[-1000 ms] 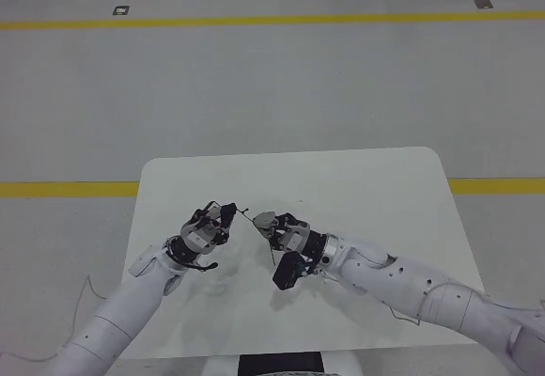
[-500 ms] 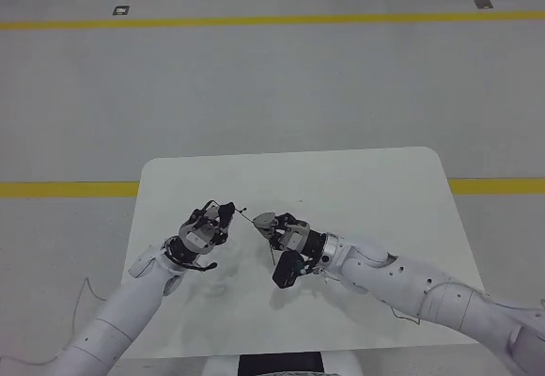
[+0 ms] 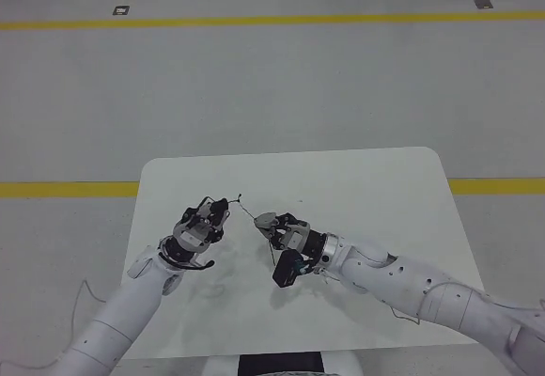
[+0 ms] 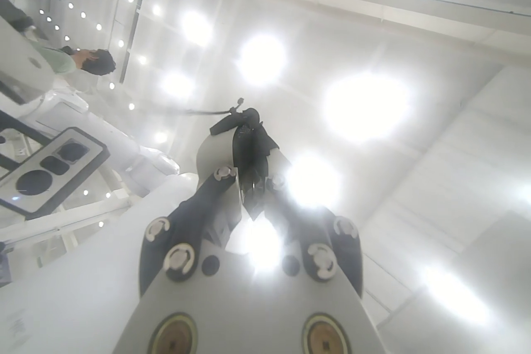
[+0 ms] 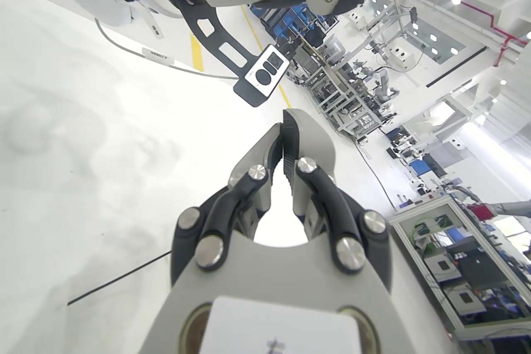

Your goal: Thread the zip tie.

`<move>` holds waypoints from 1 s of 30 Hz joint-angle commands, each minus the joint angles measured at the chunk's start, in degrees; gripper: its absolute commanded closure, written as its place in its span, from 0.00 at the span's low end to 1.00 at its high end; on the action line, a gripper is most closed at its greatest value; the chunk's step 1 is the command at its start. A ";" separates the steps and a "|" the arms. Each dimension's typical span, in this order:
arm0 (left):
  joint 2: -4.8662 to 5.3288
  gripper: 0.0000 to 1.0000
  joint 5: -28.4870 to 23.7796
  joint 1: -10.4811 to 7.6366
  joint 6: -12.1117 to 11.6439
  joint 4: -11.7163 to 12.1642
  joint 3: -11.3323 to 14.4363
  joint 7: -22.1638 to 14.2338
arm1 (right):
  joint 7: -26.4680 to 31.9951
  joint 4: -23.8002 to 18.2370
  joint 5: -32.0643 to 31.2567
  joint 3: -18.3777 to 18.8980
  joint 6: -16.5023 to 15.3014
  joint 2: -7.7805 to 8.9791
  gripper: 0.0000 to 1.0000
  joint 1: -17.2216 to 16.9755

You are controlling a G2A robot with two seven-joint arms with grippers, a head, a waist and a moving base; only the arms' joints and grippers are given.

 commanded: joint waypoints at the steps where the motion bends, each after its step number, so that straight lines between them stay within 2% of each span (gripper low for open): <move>1: -0.10 1.00 -0.03 0.18 0.09 -0.03 -0.25 -0.08 | 0.03 0.07 0.00 0.00 -0.04 -0.03 1.00 -0.08; 5: -0.25 1.00 0.36 0.39 0.54 0.08 -0.63 0.12 | -0.07 0.19 0.00 0.00 0.96 -0.11 1.00 -0.59; 8: -0.33 1.00 0.82 0.55 1.03 0.16 -0.90 0.21 | -0.18 0.16 0.00 0.00 3.43 -0.14 1.00 -1.50; 9: -0.35 1.00 0.99 0.61 1.20 0.22 -0.99 0.21 | -0.09 0.34 0.00 0.00 3.73 -0.11 0.71 -1.60; 10: -0.36 1.00 1.23 0.68 1.41 0.33 -1.16 0.21 | -0.07 0.36 0.00 0.00 4.20 -0.07 0.47 -1.77; 11: -0.37 1.00 1.33 0.74 1.50 0.43 -1.32 0.16 | -0.21 0.30 0.00 0.00 4.57 -0.02 0.00 -1.97; 17: -0.42 1.00 2.10 1.20 2.22 1.06 -2.30 -0.11 | -0.50 0.02 0.00 0.00 6.22 0.56 0.00 -2.64; 25: -0.57 1.00 3.12 1.80 2.26 1.70 -3.20 -0.10 | -0.55 -1.79 0.00 0.08 6.27 1.28 0.00 -2.84; 30: -0.82 1.00 4.61 1.79 1.50 2.24 -2.98 0.82 | -1.41 -3.78 0.02 2.88 6.27 1.17 0.00 -5.56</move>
